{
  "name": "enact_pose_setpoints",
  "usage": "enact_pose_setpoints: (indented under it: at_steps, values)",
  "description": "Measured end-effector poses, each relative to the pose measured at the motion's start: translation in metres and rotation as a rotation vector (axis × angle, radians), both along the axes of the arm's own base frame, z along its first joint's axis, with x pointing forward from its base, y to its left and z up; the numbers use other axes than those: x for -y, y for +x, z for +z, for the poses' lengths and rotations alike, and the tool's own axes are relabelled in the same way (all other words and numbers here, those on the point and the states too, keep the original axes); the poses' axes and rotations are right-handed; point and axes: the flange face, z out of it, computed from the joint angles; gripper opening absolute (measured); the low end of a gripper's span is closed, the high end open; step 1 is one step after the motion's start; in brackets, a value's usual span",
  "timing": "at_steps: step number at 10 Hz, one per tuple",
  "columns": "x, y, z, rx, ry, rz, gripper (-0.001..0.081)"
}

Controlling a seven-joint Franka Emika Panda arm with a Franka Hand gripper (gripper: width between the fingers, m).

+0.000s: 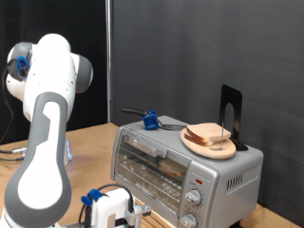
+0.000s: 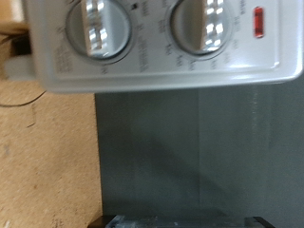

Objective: Make a piece of toast with the oven

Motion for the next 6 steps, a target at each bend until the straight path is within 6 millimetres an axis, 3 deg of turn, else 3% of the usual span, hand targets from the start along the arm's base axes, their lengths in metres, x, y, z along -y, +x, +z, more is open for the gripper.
enact_pose_setpoints:
  at_steps: [2, 6]
  values:
    - [-0.005, 0.006, -0.008, 0.111, -0.041, -0.014, 0.0808]
    - [-0.044, 0.015, -0.009, 0.208, -0.016, 0.025, 0.0808]
